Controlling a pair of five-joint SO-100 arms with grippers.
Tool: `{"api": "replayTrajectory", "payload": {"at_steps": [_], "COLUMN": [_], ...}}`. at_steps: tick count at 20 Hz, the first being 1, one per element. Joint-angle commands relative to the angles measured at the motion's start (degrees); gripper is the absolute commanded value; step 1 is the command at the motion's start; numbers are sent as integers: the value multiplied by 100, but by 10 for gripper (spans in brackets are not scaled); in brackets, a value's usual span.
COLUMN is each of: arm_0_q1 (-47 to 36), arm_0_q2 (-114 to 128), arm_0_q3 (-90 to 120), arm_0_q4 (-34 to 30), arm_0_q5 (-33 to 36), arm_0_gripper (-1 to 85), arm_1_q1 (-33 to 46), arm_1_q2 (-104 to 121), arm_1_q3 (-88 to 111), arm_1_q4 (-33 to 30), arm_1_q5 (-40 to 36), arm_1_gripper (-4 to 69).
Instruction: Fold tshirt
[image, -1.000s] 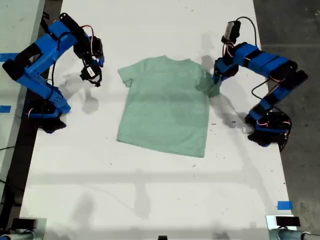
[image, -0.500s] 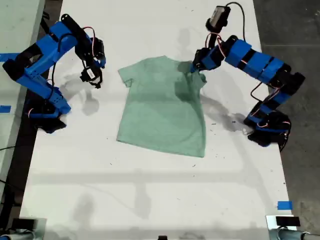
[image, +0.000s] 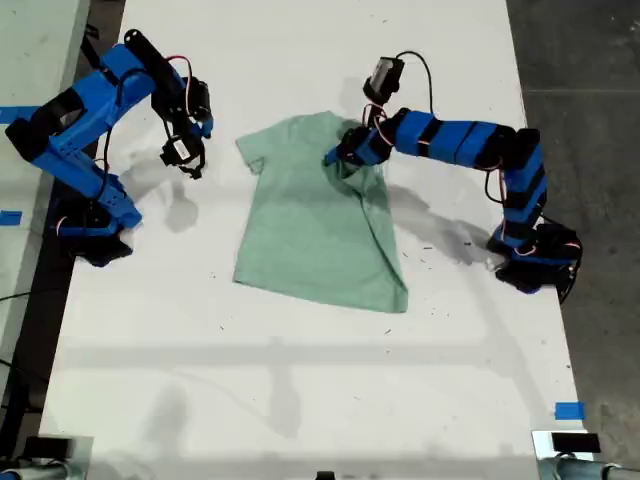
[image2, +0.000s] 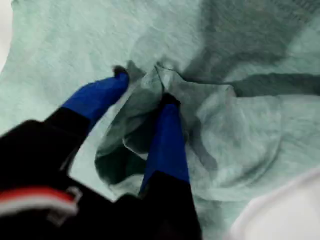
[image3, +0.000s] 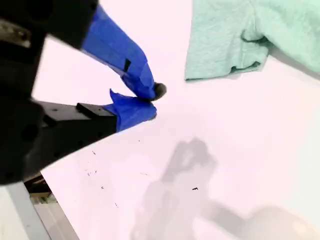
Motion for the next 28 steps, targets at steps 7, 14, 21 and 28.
{"api": "replayTrajectory", "payload": {"at_steps": [7, 14, 21, 28], "arm_0_q1": [193, 369, -79, -606], "arm_0_q2": [44, -62, -1916, -4184], "arm_0_q3": [-141, -387, -1679, -2241], "arm_0_q4": [-88, -272, -387, -940], "arm_0_q5": [-123, 132, 765, 976], "arm_0_gripper": [23, 308, 334, 348], "arm_1_q1": [-167, -167, -466, -800], "arm_1_q2": [2619, 5616, 6917, 7251], "arm_1_q3": [-589, 1828, 3129, 3366], "arm_1_q4": [2145, 2909, 2918, 2936], "arm_1_q5": [-510, -246, 70, 220], "arm_1_gripper": [326, 198, 221, 222]}}
